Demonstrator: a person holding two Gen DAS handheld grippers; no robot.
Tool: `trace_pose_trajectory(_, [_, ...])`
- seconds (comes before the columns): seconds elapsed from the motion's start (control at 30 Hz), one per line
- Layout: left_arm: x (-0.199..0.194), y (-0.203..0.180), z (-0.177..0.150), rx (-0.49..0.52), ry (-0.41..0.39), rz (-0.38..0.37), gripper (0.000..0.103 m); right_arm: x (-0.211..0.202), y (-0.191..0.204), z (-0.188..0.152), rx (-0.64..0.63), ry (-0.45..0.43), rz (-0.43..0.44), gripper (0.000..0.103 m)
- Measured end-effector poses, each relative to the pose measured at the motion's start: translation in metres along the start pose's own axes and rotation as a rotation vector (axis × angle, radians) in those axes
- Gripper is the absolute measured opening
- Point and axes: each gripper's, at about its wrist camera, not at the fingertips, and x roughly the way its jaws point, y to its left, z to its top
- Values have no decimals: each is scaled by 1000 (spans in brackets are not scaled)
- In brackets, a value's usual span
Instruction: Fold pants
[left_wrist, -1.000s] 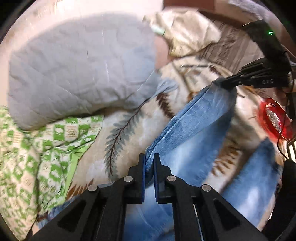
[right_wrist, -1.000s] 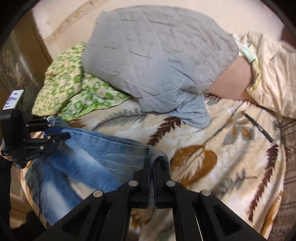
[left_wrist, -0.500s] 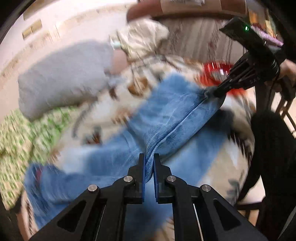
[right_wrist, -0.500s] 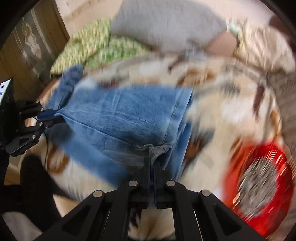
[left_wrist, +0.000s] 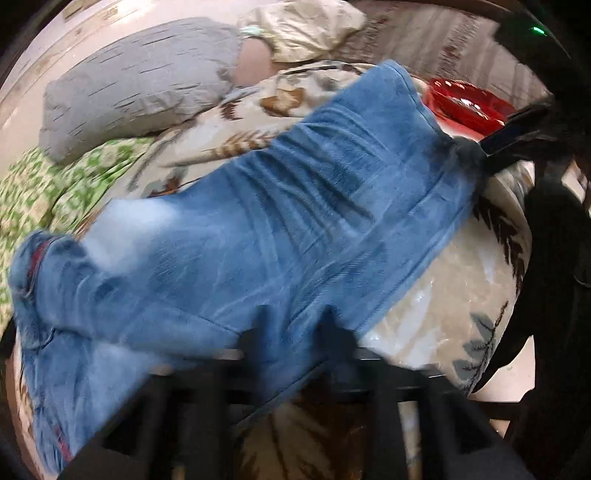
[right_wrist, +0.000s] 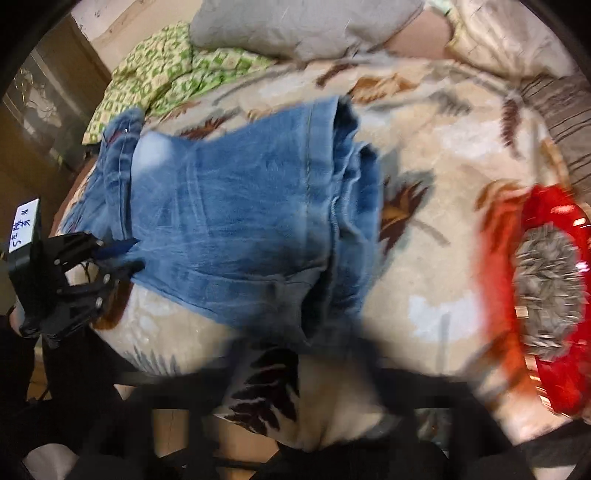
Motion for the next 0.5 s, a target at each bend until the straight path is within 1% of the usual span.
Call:
trace_pose_trajectory(0.03, [-10, 6, 0, -37, -19, -24, 85, -12, 2, -3, -3, -42, -10, 91])
trace_pose_trajectory(0.07, [-27, 15, -1, -93, -84, -54, 93, -26, 4, -3, -12, -79, -5, 91])
trace_pose_trajectory(0.13, [-51, 30, -3, -160, -156, -53, 93, -45, 7, -2, -18, -126, -5, 91])
trace_pose_trajectory(0.17, [-64, 45, -3, -205, -172, -48, 93, -54, 11, 1, -26, -161, 2, 91])
trace_pose_trajectory(0.23, [-80, 71, -6, -285, -186, -31, 93, -66, 23, 7, -62, -216, 42, 91])
trace_pose_trajectory(0.27, [-91, 94, -9, -350, -187, -21, 93, -67, 35, 13, -95, -242, 78, 91])
trace_pose_trajectory(0.33, [-102, 129, -13, -439, -182, -5, 94, -62, 60, 23, -154, -258, 133, 91])
trace_pose_trajectory(0.37, [-108, 156, -15, -502, -167, 13, 95, -55, 77, 29, -192, -259, 168, 91])
trace_pose_trajectory(0.4, [-111, 172, -17, -543, -150, 21, 96, -47, 91, 35, -225, -252, 200, 91])
trace_pose_trajectory(0.43, [-113, 188, -17, -577, -132, 19, 96, -35, 106, 43, -252, -247, 220, 91])
trace_pose_trajectory(0.47, [-115, 210, -16, -619, -119, 32, 96, -24, 120, 48, -272, -241, 231, 91])
trace_pose_trajectory(0.5, [-116, 223, -15, -642, -110, 51, 97, -13, 133, 55, -289, -231, 249, 91])
